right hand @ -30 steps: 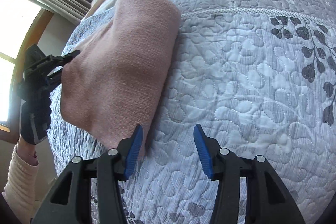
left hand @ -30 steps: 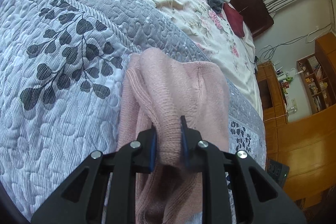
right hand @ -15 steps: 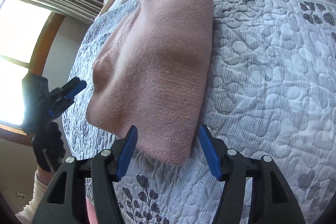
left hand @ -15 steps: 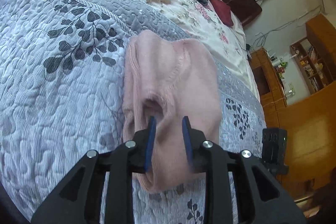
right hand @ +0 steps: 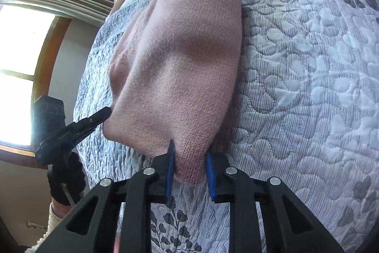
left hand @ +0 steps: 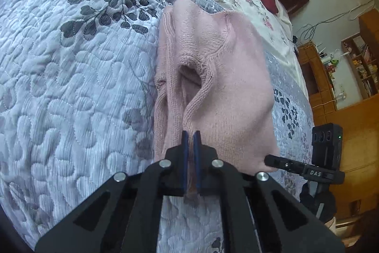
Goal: Fold small clothes
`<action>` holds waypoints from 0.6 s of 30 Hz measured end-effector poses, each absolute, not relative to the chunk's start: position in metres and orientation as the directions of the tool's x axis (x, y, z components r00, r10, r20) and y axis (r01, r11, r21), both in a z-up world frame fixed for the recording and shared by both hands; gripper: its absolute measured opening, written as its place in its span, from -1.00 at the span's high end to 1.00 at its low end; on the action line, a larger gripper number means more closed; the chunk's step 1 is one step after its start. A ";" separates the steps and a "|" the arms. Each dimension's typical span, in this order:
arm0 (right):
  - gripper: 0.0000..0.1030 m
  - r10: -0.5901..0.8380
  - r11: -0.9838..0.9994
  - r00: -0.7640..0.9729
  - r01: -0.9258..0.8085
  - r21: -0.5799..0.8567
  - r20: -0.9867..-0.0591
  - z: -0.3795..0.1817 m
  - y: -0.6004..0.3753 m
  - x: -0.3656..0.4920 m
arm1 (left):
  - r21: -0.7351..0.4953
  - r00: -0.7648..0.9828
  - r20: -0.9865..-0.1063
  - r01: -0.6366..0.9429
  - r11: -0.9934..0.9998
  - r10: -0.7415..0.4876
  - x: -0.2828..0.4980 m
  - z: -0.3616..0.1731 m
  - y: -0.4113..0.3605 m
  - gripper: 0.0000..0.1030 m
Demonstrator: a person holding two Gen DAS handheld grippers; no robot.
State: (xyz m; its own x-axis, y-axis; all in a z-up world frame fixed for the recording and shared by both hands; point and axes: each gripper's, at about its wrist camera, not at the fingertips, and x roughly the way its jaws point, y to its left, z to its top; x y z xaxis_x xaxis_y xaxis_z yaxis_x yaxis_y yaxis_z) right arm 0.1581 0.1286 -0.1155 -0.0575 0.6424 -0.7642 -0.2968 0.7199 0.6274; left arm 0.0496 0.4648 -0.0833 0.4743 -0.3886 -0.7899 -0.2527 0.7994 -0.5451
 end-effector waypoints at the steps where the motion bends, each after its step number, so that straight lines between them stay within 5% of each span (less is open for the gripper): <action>1: 0.57 0.634 0.724 -0.057 -0.307 0.618 -0.771 -0.116 0.129 0.157 | -0.533 0.471 -0.797 -0.251 0.808 -0.379 0.048 -0.085 0.466 0.94; 10: 0.55 0.601 0.746 -0.079 -0.300 0.594 -0.795 -0.139 0.134 0.156 | -0.511 0.436 -0.817 -0.245 0.824 -0.378 0.050 -0.107 0.466 0.92; 12: 0.46 0.593 0.744 -0.080 -0.326 0.584 -0.801 -0.133 0.134 0.158 | -0.506 0.431 -0.819 -0.233 0.830 -0.378 0.052 -0.100 0.465 0.69; 14: 0.24 0.584 0.746 -0.062 -0.353 0.565 -0.810 -0.122 0.134 0.160 | -0.485 0.445 -0.824 -0.234 0.843 -0.351 0.055 -0.088 0.465 0.09; 15: 0.16 0.584 0.746 -0.052 -0.360 0.561 -0.810 -0.117 0.134 0.163 | -0.478 0.457 -0.822 -0.230 0.848 -0.339 0.057 -0.082 0.466 -0.06; 18: -0.25 0.618 0.732 -0.013 -0.354 0.582 -0.786 -0.103 0.130 0.174 | -0.477 0.484 -0.809 -0.208 0.854 -0.334 0.072 -0.068 0.468 -0.25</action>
State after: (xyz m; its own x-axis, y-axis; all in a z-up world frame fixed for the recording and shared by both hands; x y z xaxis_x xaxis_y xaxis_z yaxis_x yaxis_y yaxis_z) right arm 0.1739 0.1305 -0.1030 -0.0135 0.6181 -0.7860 -0.3540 0.7322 0.5818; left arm 0.0716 0.4683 -0.0677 0.4839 -0.3340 -0.8089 -0.2083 0.8538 -0.4771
